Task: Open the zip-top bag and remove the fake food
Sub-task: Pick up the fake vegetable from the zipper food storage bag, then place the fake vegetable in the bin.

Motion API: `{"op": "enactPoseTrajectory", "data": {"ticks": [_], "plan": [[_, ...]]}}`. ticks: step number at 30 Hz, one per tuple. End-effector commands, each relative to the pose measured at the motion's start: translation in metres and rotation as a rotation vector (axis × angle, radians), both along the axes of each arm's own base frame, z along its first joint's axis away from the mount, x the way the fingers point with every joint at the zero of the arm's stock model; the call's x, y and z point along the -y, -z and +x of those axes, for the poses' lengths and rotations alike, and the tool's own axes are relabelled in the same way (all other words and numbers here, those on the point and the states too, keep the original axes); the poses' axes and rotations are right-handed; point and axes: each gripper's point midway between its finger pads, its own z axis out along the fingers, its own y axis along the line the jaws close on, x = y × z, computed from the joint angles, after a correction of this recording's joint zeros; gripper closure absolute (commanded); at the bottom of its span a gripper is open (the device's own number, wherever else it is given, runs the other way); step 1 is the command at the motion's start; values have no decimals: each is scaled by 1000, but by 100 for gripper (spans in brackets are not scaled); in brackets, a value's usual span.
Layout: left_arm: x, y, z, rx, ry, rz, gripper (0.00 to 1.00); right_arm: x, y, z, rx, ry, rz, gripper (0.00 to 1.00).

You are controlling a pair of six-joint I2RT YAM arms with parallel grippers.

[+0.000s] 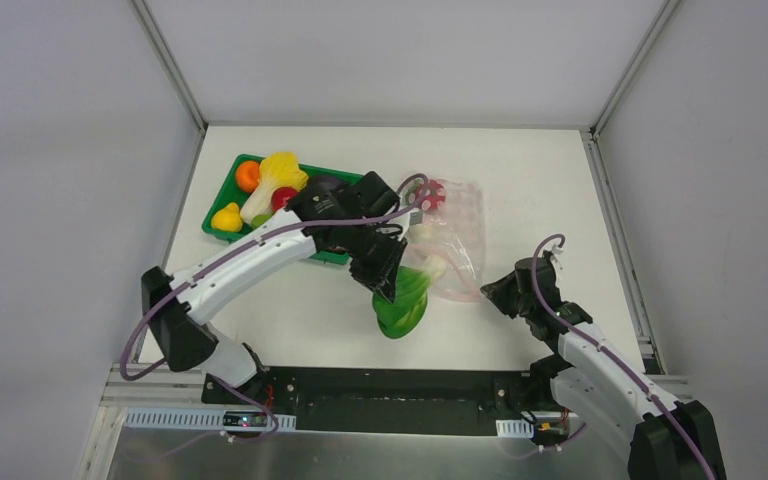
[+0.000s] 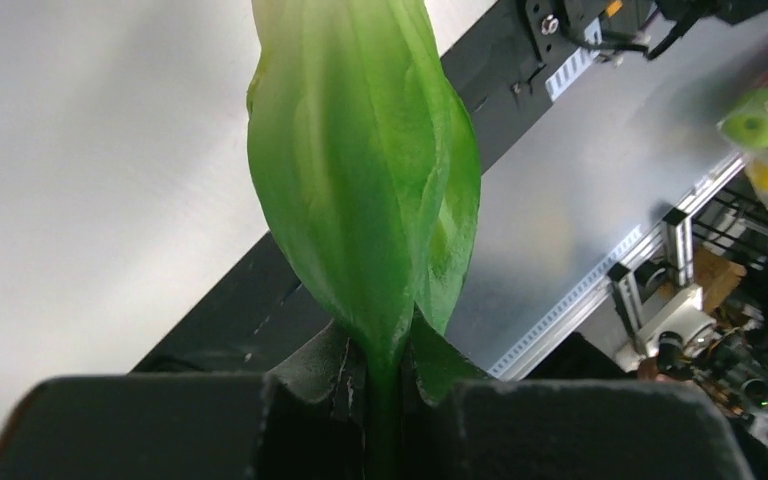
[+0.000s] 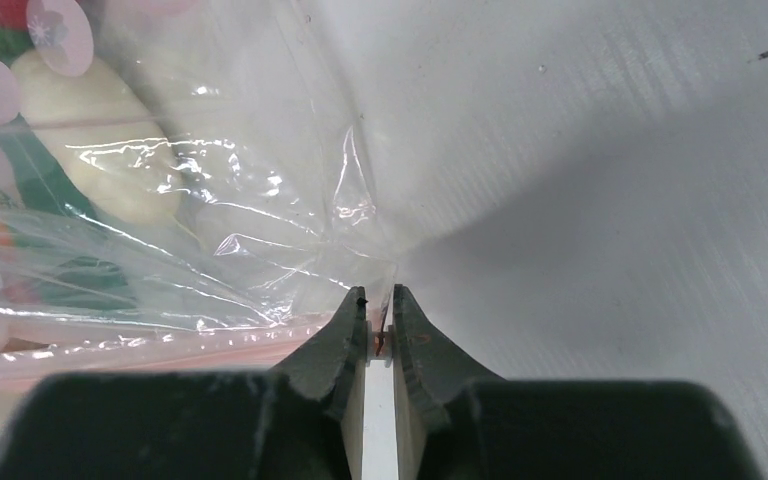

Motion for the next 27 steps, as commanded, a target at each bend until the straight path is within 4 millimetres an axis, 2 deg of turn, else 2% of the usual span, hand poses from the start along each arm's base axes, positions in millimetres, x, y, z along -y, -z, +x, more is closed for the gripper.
{"op": "enactPoseTrajectory", "data": {"ticks": [1, 12, 15, 20, 24, 27], "plan": [[-45, -34, -7, 115, -1, 33, 100, 2, -11, 6, 14, 15, -14, 99], [-176, -49, 63, 422, -529, 159, 100, 2, -8, 0, -2, -14, -29, 99], [-204, -53, 81, 465, -675, 172, 100, 1, -10, 0, -2, -22, -33, 99], [-264, -49, 115, 548, -953, 251, 100, 0, -13, 1, 2, -39, -37, 99], [-294, -38, 151, 563, -1119, 216, 100, -2, -15, 2, 3, -58, -44, 99], [-306, -27, 174, 556, -1110, 255, 100, -2, -15, 2, 3, -64, -45, 99]]}}
